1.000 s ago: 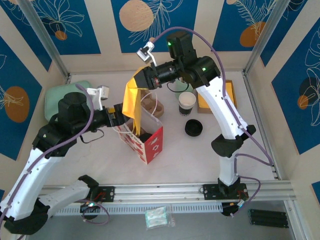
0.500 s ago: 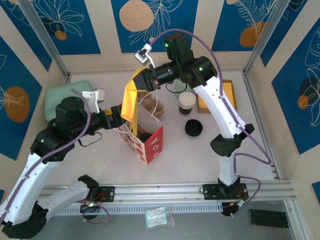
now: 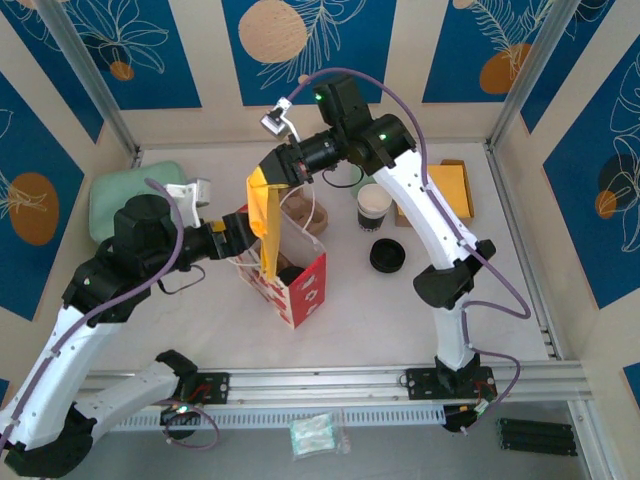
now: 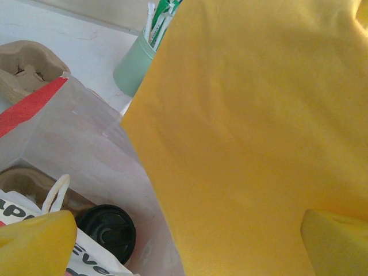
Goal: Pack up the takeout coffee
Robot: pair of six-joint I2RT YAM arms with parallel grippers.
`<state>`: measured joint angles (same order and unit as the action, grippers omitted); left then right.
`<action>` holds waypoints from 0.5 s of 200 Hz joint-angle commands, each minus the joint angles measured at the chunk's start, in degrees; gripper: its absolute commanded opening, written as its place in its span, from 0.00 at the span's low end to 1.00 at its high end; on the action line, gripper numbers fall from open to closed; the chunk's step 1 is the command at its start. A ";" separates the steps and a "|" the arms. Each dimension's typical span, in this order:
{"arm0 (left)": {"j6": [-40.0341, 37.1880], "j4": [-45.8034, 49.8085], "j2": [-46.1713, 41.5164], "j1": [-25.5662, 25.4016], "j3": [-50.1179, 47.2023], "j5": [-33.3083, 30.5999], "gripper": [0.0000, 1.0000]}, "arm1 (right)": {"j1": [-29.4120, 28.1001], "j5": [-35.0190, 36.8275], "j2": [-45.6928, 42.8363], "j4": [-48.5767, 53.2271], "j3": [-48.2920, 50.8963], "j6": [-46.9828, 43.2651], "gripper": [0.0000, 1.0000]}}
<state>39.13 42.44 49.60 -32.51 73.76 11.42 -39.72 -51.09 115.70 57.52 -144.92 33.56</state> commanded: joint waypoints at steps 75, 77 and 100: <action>-0.28 -1.03 -1.88 -0.40 -2.55 -3.73 0.99 | 2.16 -4.59 3.82 0.14 0.22 -1.46 0.00; -0.29 -1.04 -1.88 -0.39 -2.60 -3.76 1.00 | 2.36 -4.63 3.91 0.18 0.21 -1.48 0.00; -0.46 -1.06 -1.88 -0.36 -3.09 -3.80 1.00 | 3.41 -4.98 4.27 0.45 0.12 -1.95 0.00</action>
<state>39.11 42.39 48.21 -32.53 71.50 8.69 -37.67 -53.36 119.37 57.47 -144.73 32.95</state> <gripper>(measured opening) 0.994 0.053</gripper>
